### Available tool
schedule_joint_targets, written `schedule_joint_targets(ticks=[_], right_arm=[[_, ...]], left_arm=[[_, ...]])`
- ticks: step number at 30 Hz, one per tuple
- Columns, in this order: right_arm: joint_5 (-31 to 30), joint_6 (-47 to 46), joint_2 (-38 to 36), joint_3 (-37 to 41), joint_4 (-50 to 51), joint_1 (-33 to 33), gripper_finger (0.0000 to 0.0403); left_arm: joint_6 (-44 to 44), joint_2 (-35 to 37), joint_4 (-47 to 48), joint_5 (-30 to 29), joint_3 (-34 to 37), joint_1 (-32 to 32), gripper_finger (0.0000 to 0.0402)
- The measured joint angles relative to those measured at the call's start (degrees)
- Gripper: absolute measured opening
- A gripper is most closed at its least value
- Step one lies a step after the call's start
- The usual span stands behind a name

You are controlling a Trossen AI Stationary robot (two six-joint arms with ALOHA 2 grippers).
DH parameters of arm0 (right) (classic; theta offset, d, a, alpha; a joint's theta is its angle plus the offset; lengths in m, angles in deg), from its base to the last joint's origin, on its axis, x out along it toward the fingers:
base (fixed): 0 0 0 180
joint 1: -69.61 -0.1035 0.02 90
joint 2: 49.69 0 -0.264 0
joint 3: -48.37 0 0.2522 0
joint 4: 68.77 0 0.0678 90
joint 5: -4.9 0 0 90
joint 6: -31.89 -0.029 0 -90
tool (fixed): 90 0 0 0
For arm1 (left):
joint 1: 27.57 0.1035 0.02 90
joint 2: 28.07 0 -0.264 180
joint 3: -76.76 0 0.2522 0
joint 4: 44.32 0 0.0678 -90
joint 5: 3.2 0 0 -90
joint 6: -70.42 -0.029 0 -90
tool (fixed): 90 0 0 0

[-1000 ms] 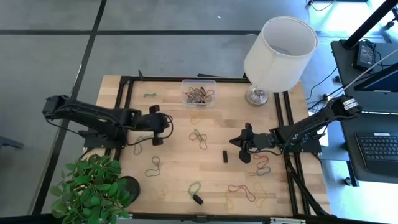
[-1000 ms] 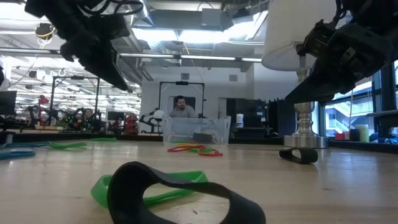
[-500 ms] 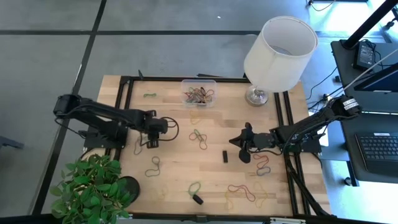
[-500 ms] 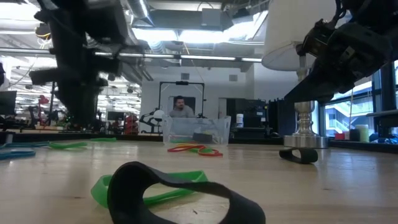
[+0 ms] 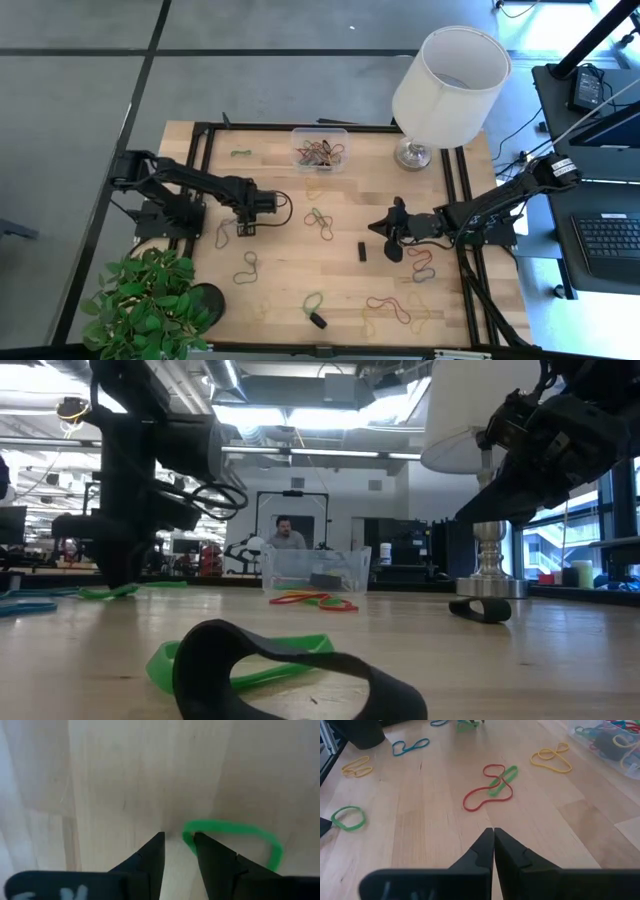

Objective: Pick and place rubber bands into bin
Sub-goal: Put the green rubber band into the transparent bin

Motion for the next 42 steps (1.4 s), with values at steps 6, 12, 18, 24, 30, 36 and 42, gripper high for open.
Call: schedule_joint_targets(ticks=[6,12,18,24,30,36,42], right_arm=[[0.0,0.0,0.0,0.0,0.0,0.0,0.0017],[0.0,0.0,0.0,0.0,0.0,0.0,0.0017],[0.0,0.0,0.0,0.0,-0.5,0.0,0.0017],[0.0,1.3,0.0,0.0,-1.3,0.0,0.0017],[0.0,1.5,0.0,0.0,-1.8,0.0,0.0017],[0.0,1.5,0.0,0.0,-1.8,0.0,0.0017],[0.0,1.1,0.0,0.0,-1.8,0.0,0.0017]], left_arm=[[-0.6,-0.4,-0.4,0.8,-0.3,-0.1,0.0031],[0.2,0.1,3.4,1.7,-6.0,-0.2,0.0002],[-1.5,0.2,8.6,-2.5,-17.1,0.0,0.0002],[-11.3,-1.5,10.5,-9.3,-30.5,2.9,0.0002],[-15.7,-10.1,10.1,-14.5,-45.7,9.8,0.0002],[-20.2,-23.0,10.1,-12.5,-59.0,16.3,0.0002],[-20.2,-33.6,9.8,-7.9,-64.6,21.6,0.0002]])
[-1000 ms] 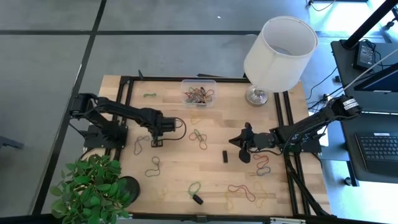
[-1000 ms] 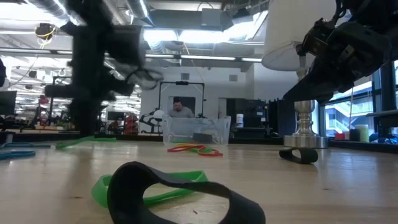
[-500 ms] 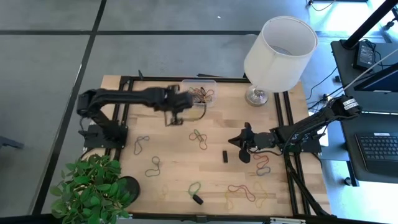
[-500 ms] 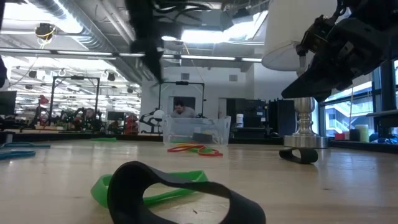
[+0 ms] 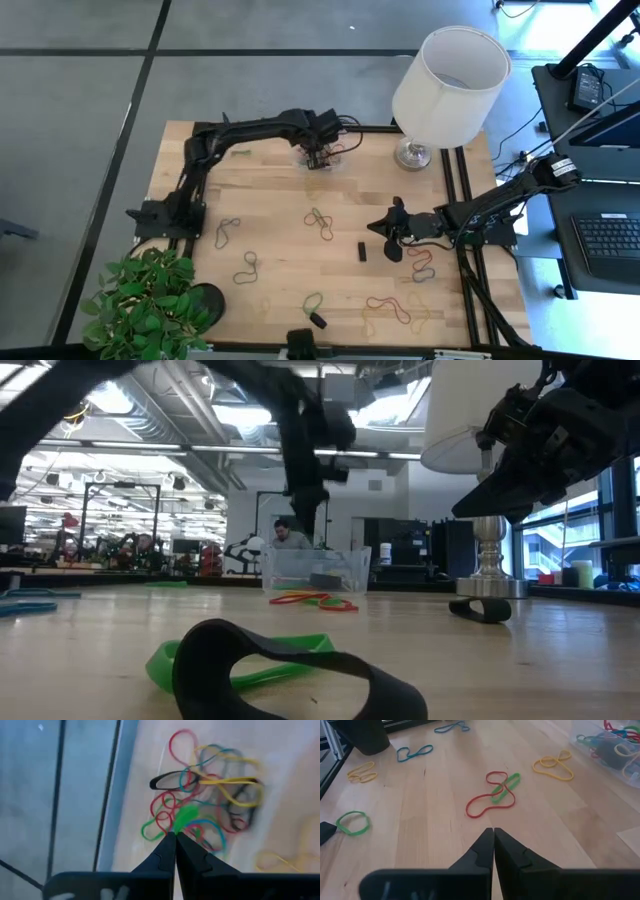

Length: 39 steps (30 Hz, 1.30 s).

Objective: Pick and place rubber bands into bin
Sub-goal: Put the green rubber band into the transparent bin, then put the black rubber band into the transparent bin

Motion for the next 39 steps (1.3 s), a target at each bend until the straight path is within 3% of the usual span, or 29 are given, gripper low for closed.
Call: schedule_joint_targets(ticks=[10,19,25,32,39], right_arm=[[0.0,0.0,0.0,0.0,0.2,0.0,0.0017],[0.1,0.0,0.0,0.0,0.3,0.0,0.0017],[0.1,-0.1,0.0,0.0,0.3,0.0,0.0017],[0.1,0.0,0.0,0.0,0.7,0.0,0.0017],[0.1,-0.2,0.0,0.0,1.0,0.0,0.0017]], left_arm=[[1.0,-7.8,0.0,1.4,-0.1,3.8,0.0032],[2.6,-5.1,0.2,1.5,-0.2,3.4,0.0111],[3.9,-0.9,1.3,1.2,-0.2,2.3,0.0137],[14.2,8.8,5.4,4.8,1.3,-1.9,0.0120],[14.5,21.4,1.3,4.5,10.6,-11.2,0.0038]])
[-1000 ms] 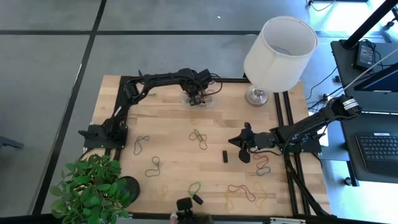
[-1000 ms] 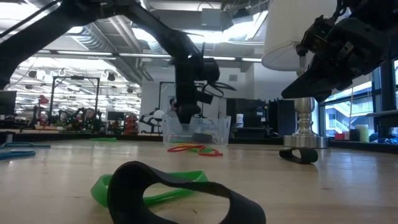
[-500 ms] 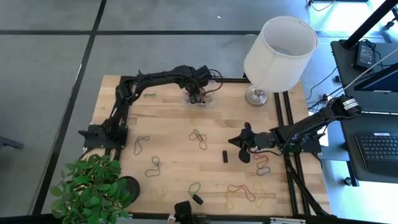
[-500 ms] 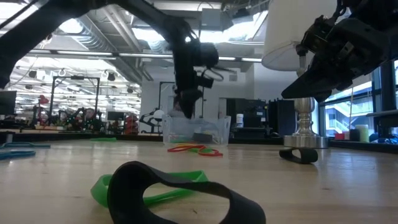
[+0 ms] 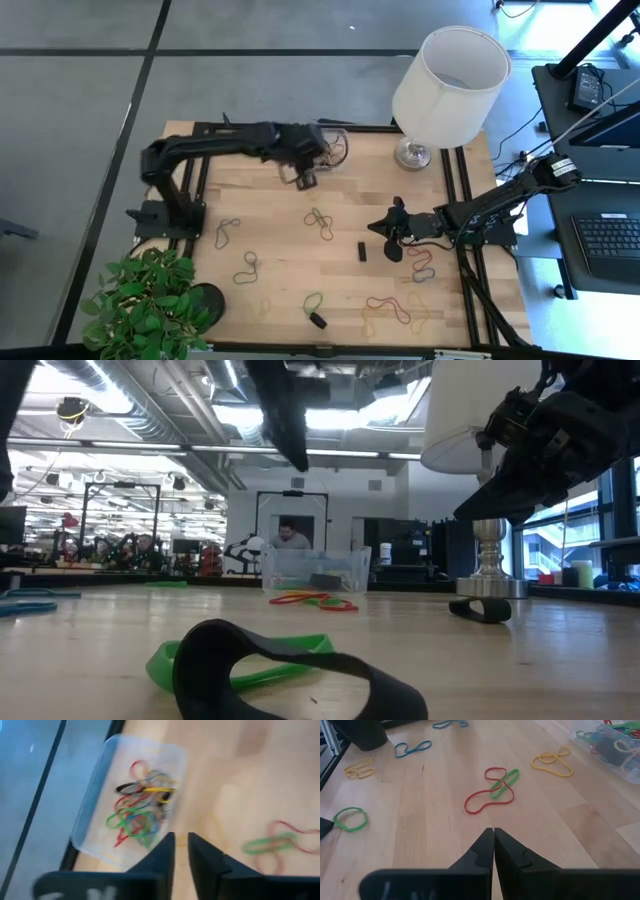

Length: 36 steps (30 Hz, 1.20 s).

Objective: Pick and place rubber bands into bin
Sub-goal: Put the black rubber band into the transparent bin

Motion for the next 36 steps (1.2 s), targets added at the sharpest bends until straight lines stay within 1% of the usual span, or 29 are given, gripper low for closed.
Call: schedule_joint_targets(ticks=[2,3,7,12,16,19,21,25,28,30,33,36], right_arm=[[0.0,-0.4,0.0,0.0,0.0,0.0,0.0017],[0.0,-0.9,0.0,0.0,0.0,0.0,0.0017],[0.0,-1.3,0.0,0.0,0.1,0.0,0.0017],[0.0,-2.8,0.0,0.0,0.1,0.0,0.0017],[0.0,-6.2,0.2,0.0,1.1,0.0,0.0017],[0.0,-10.0,0.2,0.0,4.1,-0.3,0.0017],[0.0,-11.0,0.2,0.0,6.2,-0.2,0.0017],[0.0,-9.5,0.2,0.0,7.9,-0.2,0.0017],[0.0,-6.4,0.2,0.0,7.9,-0.2,0.0017],[-0.2,-3.3,0.2,0.0,7.7,0.1,0.0017],[-0.1,-1.2,0.2,-0.1,7.0,0.7,0.0018],[-0.2,1.9,0.2,-1.1,7.0,0.7,0.0030]], left_arm=[[0.0,3.6,-2.5,0.0,4.1,-2.9,0.0012],[0.3,5.3,-3.8,0.1,6.4,-4.2,0.0007],[2.5,11.9,-8.6,0.0,15.9,-9.3,0.0002],[5.8,19.0,-14.8,-0.4,28.6,-14.0,0.0002],[6.7,23.8,-20.5,-0.4,38.0,-16.4,0.0001],[8.3,26.6,-23.3,-0.4,44.0,-17.4,0.0002],[8.5,28.2,-25.6,-0.5,47.6,-17.8,0.0003],[8.6,29.9,-30.7,-0.6,53.3,-18.0,0.0001],[9.0,30.4,-33.5,-0.6,56.2,-18.0,0.0001],[9.0,30.4,-34.8,-0.6,57.7,-18.0,0.0003],[9.0,30.4,-36.9,-0.6,59.6,-18.0,0.0002],[9.0,30.4,-37.8,-0.6,60.4,-18.0,0.0001]])
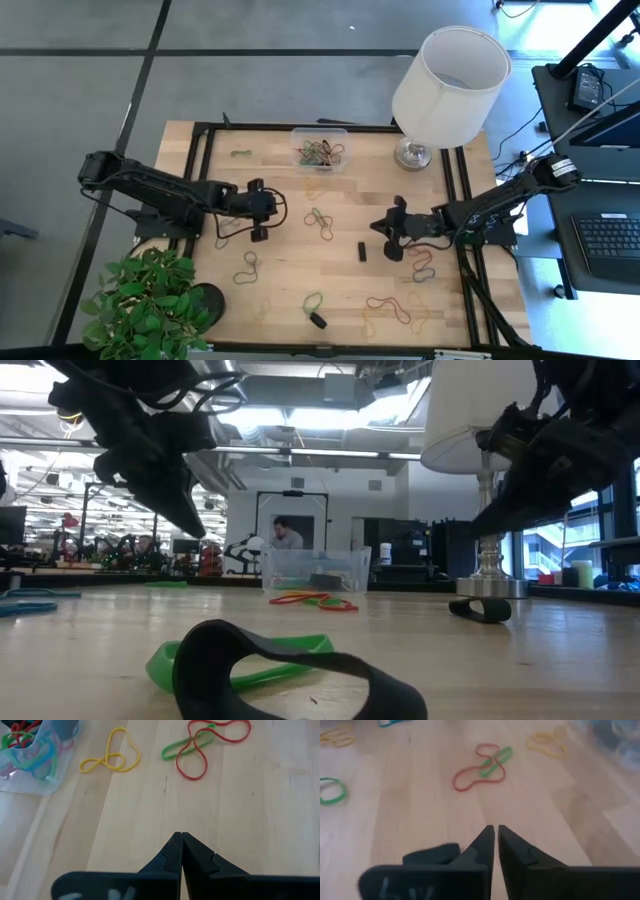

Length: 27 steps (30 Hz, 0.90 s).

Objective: Pick and place rubber bands into bin
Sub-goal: Put the black rubber band into the transparent bin

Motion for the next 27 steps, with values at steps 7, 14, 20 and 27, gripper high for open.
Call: schedule_joint_targets(ticks=[7,14,20,27], right_arm=[[0.1,5.4,2.3,-6.6,5.5,0.0,0.0086],[5.0,7.5,10.3,-16.9,17.9,0.0,0.0169],[14.0,7.7,19.3,-24.2,24.5,0.0,0.0201],[19.0,9.2,28.3,-26.6,25.6,0.0,0.0193]], left_arm=[[0.0,0.0,-2.0,-1.5,0.6,0.0,0.0001],[0.0,0.0,-2.7,-1.5,0.6,0.0,0.0003],[-1.2,0.0,-2.8,-1.5,0.6,0.0,0.0002],[-4.4,1.2,-6.3,-1.5,0.6,0.0,0.0001]])
